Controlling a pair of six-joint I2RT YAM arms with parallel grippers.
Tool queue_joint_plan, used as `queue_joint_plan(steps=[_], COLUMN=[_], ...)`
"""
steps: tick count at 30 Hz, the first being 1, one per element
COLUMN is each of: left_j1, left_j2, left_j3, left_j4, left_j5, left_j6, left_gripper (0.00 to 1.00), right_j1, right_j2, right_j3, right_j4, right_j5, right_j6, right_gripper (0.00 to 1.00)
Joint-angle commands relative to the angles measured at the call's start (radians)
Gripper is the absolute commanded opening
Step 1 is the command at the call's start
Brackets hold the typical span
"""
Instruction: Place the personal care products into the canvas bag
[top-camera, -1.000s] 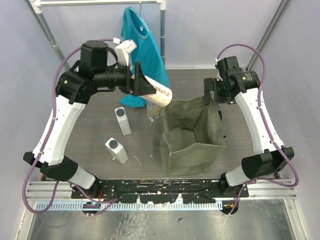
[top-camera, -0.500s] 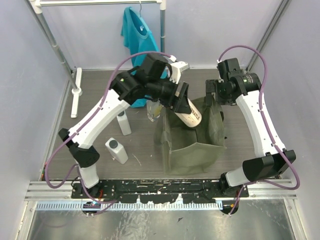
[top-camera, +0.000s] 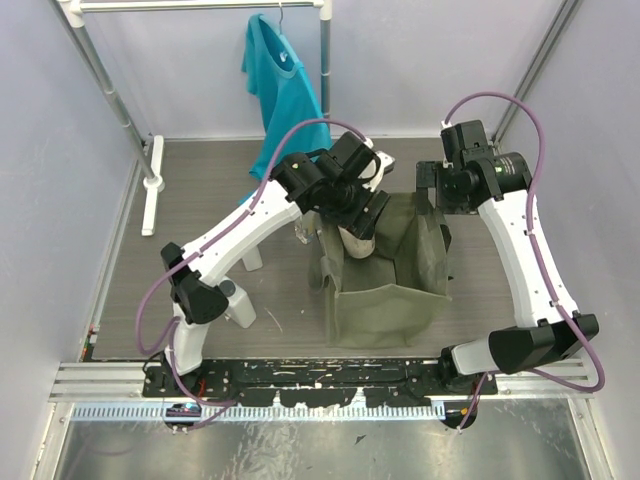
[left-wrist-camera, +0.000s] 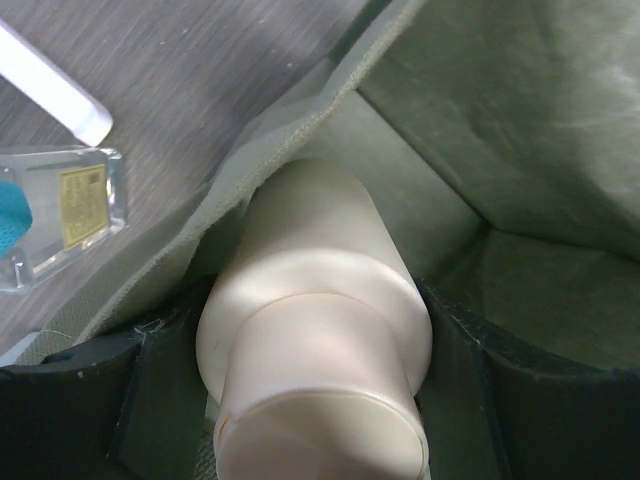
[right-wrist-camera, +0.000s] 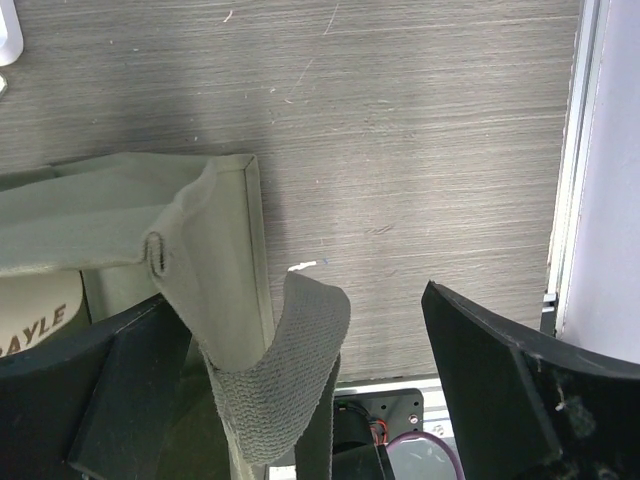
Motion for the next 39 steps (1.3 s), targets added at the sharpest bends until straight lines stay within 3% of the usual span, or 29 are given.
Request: queue_joint_plan(steps=[1,8,21,35,37,39], left_j1=[-0.014,-0.046,-0.082,-0.082,-0.083,-0.082], left_j2=[-0.013,0.006,-0.112,0.039,0.062,0.079], left_j3=[-0.024,-0.091,-0.366,-0.338,-0.334,-0.333], left_j4=[0.047,0.082,0.214,0.213,0.216,0.218], left_j5=[-0.12,-0.127,-0.089,-0.144,-0.142,-0.135], left_j6=[0.015,0.019,0.076,0.121,0.126,0.129], left_gripper=[0.0,0.0,0.0,0.0,0.04,0.14], right_j1=[0.001,0.001,0.0,0.0,0.0,0.0], right_j2=[-0.042,-0.034,-0.013,-0.013,-0.015,-0.019], right_j3=[-0.012,-0.038,-0.075,-0.08,-0.084,-0.09], right_j4=[0.001,0.023,0.077,0.066,0.065,0.064], right_j5=[0.043,0.067,0.119,0.125,0.125,0.123], right_j6=[0.017,0.02,0.011,0.021,0.024,0.026], right_gripper=[1.0,1.0,1.0,1.0,1.0,1.0])
